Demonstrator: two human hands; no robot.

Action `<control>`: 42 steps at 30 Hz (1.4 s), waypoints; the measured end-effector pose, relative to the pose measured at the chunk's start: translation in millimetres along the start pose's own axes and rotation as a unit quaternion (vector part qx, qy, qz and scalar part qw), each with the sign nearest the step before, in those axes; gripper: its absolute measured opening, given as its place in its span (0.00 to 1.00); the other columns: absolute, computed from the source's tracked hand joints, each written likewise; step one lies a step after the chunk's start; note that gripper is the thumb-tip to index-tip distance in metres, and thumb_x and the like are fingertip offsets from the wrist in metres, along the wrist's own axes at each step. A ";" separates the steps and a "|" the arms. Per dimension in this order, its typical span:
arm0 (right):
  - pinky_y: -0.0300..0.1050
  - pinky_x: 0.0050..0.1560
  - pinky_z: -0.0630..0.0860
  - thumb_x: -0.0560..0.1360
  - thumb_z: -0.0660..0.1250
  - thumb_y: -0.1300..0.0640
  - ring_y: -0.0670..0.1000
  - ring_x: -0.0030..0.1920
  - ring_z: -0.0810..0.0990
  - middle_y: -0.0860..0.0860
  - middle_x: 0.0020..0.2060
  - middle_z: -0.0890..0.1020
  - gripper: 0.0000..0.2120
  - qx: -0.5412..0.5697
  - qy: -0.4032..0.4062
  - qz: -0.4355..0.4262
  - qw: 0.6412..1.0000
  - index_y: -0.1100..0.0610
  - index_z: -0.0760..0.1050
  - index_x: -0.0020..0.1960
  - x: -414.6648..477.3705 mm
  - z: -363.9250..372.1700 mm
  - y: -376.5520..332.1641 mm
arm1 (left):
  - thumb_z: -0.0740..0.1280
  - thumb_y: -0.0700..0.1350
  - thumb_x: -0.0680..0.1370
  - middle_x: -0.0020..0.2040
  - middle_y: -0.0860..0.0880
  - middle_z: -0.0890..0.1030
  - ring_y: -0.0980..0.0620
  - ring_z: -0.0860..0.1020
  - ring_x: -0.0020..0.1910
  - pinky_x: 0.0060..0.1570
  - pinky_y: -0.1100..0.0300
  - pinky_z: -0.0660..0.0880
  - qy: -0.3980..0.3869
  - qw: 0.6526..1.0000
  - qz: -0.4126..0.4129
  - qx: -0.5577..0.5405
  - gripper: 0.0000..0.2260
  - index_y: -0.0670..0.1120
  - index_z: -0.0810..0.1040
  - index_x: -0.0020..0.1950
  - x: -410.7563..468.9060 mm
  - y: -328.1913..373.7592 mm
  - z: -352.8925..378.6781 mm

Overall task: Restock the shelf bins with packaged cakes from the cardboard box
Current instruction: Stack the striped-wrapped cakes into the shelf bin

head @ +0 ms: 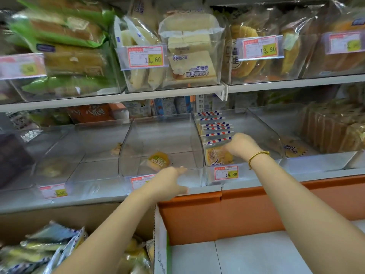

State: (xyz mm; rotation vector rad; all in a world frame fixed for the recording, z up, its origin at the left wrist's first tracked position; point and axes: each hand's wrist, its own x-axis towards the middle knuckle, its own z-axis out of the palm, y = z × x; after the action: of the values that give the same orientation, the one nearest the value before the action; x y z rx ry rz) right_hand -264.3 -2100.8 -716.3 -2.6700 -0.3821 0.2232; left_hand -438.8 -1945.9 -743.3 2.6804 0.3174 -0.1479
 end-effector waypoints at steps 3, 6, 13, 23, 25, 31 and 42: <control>0.45 0.41 0.76 0.76 0.66 0.50 0.55 0.43 0.80 0.56 0.44 0.82 0.12 -0.043 0.077 -0.071 0.994 0.60 0.77 0.48 -21.9 -0.3 -20.0 | 0.68 0.50 0.78 0.72 0.54 0.70 0.53 0.68 0.71 0.68 0.58 0.65 0.063 0.995 0.004 -0.083 0.25 0.52 0.67 0.74 -26.7 -21.3 -7.9; 0.44 0.42 0.73 0.77 0.66 0.49 0.54 0.42 0.80 0.52 0.38 0.81 0.13 -0.022 0.077 -0.174 0.981 0.57 0.78 0.41 -63.2 9.2 -58.8 | 0.69 0.47 0.77 0.52 0.54 0.81 0.63 0.78 0.49 0.54 0.67 0.74 0.125 0.976 -0.017 -0.180 0.11 0.49 0.78 0.59 -59.4 -52.7 -5.3; 0.39 0.31 0.64 0.76 0.67 0.49 0.49 0.36 0.73 0.47 0.31 0.74 0.16 -0.047 -0.160 -0.375 0.912 0.53 0.69 0.33 -153.5 117.5 -145.3 | 0.72 0.51 0.74 0.33 0.49 0.81 0.53 0.77 0.34 0.39 0.59 0.72 0.211 0.940 -0.189 -0.189 0.12 0.49 0.75 0.34 -132.9 -160.2 15.1; 0.54 0.73 0.56 0.77 0.60 0.56 0.56 0.64 0.72 0.57 0.60 0.76 0.13 -0.410 -0.169 -0.329 0.834 0.58 0.76 0.59 -141.6 225.3 -122.2 | 0.72 0.45 0.74 0.33 0.48 0.75 0.49 0.72 0.34 0.39 0.58 0.69 0.162 0.874 -0.381 -0.254 0.09 0.43 0.76 0.38 -198.0 -303.2 46.1; 0.55 0.75 0.50 0.78 0.58 0.57 0.55 0.62 0.73 0.56 0.57 0.78 0.12 -0.438 -0.165 -0.332 0.819 0.57 0.77 0.56 -138.4 228.5 -120.9 | 0.72 0.46 0.75 0.31 0.51 0.73 0.53 0.70 0.32 0.35 0.61 0.67 0.156 0.882 -0.373 -0.244 0.10 0.45 0.76 0.36 -190.6 -312.7 53.5; 0.60 0.75 0.43 0.79 0.56 0.59 0.53 0.57 0.76 0.50 0.41 0.77 0.08 -0.448 -0.199 -0.308 0.815 0.57 0.74 0.47 -135.9 236.2 -132.2 | 0.72 0.48 0.75 0.26 0.50 0.65 0.54 0.63 0.25 0.27 0.62 0.58 0.140 0.905 -0.346 -0.203 0.16 0.43 0.71 0.32 -147.4 -310.1 75.7; 0.47 0.77 0.47 0.80 0.58 0.53 0.49 0.61 0.74 0.51 0.59 0.78 0.14 -0.293 -0.167 -0.360 0.870 0.54 0.76 0.62 -122.2 226.1 -104.1 | 0.66 0.41 0.78 0.49 0.36 0.79 0.37 0.78 0.47 0.35 0.54 0.68 0.190 0.869 -0.431 -0.148 0.19 0.34 0.64 0.63 -107.0 -308.1 99.9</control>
State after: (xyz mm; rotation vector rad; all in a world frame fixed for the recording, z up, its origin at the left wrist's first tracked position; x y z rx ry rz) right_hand -452.8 -1958.1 -861.1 -2.7929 -1.7525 0.3756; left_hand -623.2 -1739.6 -942.7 2.0560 1.5130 0.1630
